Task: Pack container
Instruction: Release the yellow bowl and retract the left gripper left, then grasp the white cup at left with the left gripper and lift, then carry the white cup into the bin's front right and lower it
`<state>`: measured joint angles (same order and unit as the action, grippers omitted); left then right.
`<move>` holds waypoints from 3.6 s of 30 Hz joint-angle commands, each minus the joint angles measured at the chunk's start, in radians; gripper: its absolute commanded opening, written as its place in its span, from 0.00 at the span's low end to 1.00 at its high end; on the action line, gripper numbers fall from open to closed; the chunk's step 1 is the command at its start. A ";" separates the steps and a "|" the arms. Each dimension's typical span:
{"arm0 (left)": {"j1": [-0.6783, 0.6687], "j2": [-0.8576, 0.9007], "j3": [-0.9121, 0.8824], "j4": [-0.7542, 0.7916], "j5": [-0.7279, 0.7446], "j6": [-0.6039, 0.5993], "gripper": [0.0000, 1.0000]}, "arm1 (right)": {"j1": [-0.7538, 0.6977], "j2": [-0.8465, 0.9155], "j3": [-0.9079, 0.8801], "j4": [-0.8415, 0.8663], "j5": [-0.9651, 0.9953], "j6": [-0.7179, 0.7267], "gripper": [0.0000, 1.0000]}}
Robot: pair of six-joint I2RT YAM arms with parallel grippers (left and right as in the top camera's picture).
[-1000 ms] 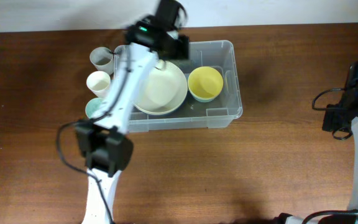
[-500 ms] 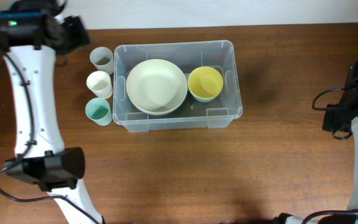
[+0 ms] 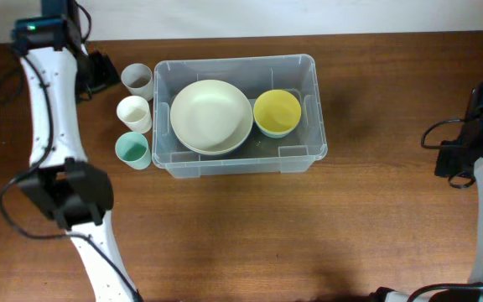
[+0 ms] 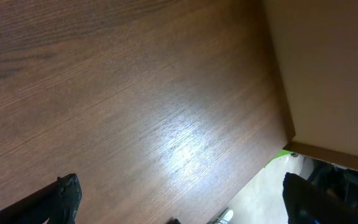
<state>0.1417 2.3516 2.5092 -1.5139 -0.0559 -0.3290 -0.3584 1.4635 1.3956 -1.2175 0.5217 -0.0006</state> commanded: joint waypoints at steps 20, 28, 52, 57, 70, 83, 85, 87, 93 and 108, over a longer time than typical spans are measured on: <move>0.003 0.153 -0.009 -0.043 0.068 0.043 0.75 | -0.004 0.003 -0.005 0.003 0.002 0.004 0.99; 0.003 0.169 -0.009 -0.029 0.068 0.043 0.74 | -0.004 0.003 -0.005 0.003 0.002 0.005 0.99; 0.003 0.224 -0.010 0.020 0.118 0.081 0.34 | -0.004 0.003 -0.005 0.003 0.002 0.005 0.99; 0.004 0.224 -0.009 0.021 0.102 0.081 0.09 | -0.004 0.003 -0.005 0.003 0.002 0.004 0.99; 0.059 0.223 0.057 -0.021 0.025 0.080 0.01 | -0.004 0.003 -0.005 0.003 0.002 0.005 0.99; 0.229 0.208 0.406 -0.174 -0.053 0.080 0.01 | -0.004 0.003 -0.005 0.003 0.002 0.004 0.99; 0.230 0.188 0.464 -0.173 -0.054 0.080 0.01 | -0.004 0.003 -0.005 0.003 0.002 0.005 0.99; 0.226 0.163 0.525 -0.173 -0.053 0.072 0.01 | -0.004 0.003 -0.005 0.003 0.002 0.005 0.99; 0.142 0.058 0.613 -0.174 0.172 0.100 0.00 | -0.004 0.003 -0.005 0.003 0.002 0.005 0.99; -0.445 0.003 0.565 -0.171 0.215 0.240 0.01 | -0.004 0.003 -0.005 0.003 0.002 0.004 0.99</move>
<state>-0.2516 2.3402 3.0970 -1.6836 0.2012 -0.1177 -0.3584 1.4635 1.3956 -1.2175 0.5217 -0.0006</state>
